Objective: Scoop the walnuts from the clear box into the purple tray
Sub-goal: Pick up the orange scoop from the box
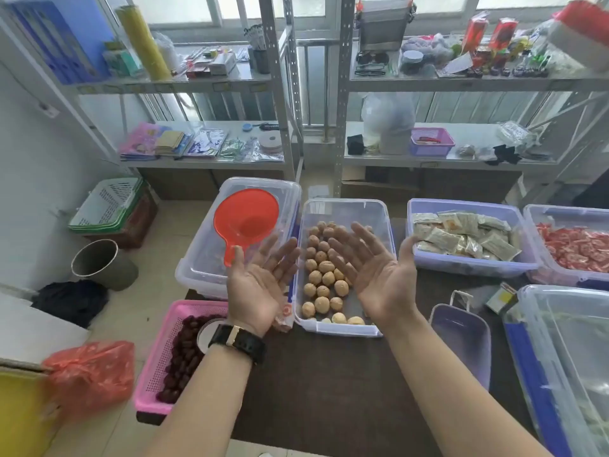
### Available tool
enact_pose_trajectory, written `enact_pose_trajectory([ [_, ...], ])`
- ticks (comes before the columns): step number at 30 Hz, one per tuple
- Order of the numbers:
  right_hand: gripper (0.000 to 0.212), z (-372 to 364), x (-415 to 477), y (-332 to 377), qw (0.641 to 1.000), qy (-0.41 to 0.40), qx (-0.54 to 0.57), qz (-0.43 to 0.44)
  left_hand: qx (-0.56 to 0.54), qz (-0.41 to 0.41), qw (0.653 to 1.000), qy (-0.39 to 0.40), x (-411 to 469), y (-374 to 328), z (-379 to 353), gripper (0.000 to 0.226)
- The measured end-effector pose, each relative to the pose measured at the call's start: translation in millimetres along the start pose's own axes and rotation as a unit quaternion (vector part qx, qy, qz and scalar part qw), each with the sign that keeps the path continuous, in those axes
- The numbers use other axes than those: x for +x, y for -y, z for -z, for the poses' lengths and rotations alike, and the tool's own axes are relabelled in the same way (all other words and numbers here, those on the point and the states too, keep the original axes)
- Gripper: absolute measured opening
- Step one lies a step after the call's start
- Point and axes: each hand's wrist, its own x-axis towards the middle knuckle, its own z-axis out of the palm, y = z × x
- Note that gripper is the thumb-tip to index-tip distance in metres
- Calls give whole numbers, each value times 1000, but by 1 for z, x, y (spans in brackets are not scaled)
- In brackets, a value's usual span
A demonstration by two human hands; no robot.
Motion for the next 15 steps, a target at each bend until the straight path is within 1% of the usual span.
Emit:
enact_pose_trajectory([
  [1,92,0,0,-3,997,-31,-73,2,96,9,995,-35,1,3,3,68],
  [2,83,7,1,-9,981,-63,-181,6,232,16,971,-60,3,9,7,62],
  [3,69,17,0,-17,945,-91,-313,13,368,6,928,-58,5,20,19,51],
  [4,52,32,-2,-28,883,-103,-458,19,506,-10,862,-37,5,33,28,41],
  [5,41,47,-5,-36,797,-96,-596,-4,632,-31,775,7,7,48,40,35],
  [6,43,61,-11,-45,697,-70,-712,-48,733,-56,676,58,8,61,50,36],
  [7,50,75,-19,-53,591,-38,-802,-81,802,-73,583,106,7,75,59,39],
  [8,55,91,-28,-63,487,-4,-870,-78,852,-72,500,141,6,88,68,43],
  [9,53,101,-35,-71,423,19,-904,-57,881,-75,441,151,3,98,75,44],
  [10,45,107,-40,-76,394,33,-918,-31,899,-79,404,150,2,105,78,41],
  [11,35,110,-42,-77,386,38,-922,-7,908,-83,382,153,3,110,80,35],
  [13,26,115,-35,-75,371,45,-927,29,914,-103,353,169,10,110,79,25],
  [15,24,114,-23,-70,357,62,-931,32,916,-114,336,184,24,105,76,25],
])
